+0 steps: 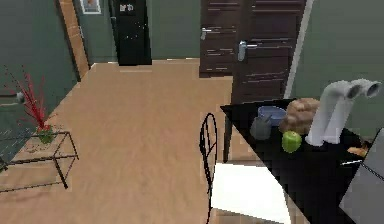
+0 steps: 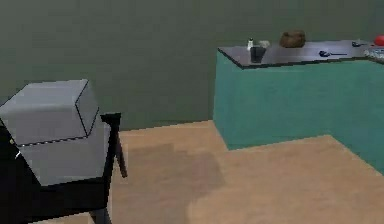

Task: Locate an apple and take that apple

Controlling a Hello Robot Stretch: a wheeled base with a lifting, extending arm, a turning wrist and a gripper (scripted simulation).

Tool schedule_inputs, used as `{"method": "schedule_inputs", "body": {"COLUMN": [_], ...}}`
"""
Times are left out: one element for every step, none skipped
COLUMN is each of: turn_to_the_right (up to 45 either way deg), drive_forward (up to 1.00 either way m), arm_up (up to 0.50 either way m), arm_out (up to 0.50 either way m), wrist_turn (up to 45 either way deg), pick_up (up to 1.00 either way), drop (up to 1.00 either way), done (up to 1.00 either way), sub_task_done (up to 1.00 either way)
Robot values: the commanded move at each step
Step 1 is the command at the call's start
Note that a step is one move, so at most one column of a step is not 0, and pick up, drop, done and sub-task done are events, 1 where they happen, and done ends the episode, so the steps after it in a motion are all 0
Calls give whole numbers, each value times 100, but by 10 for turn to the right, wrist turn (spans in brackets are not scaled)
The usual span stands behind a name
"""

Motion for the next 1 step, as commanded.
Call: {"method": "schedule_inputs", "body": {"turn_to_the_right": [0], "drive_forward": [60], "arm_up": [0], "arm_out": [0], "wrist_turn": [0], "pick_up": [0], "drop": [0], "done": [0], "sub_task_done": [0]}}
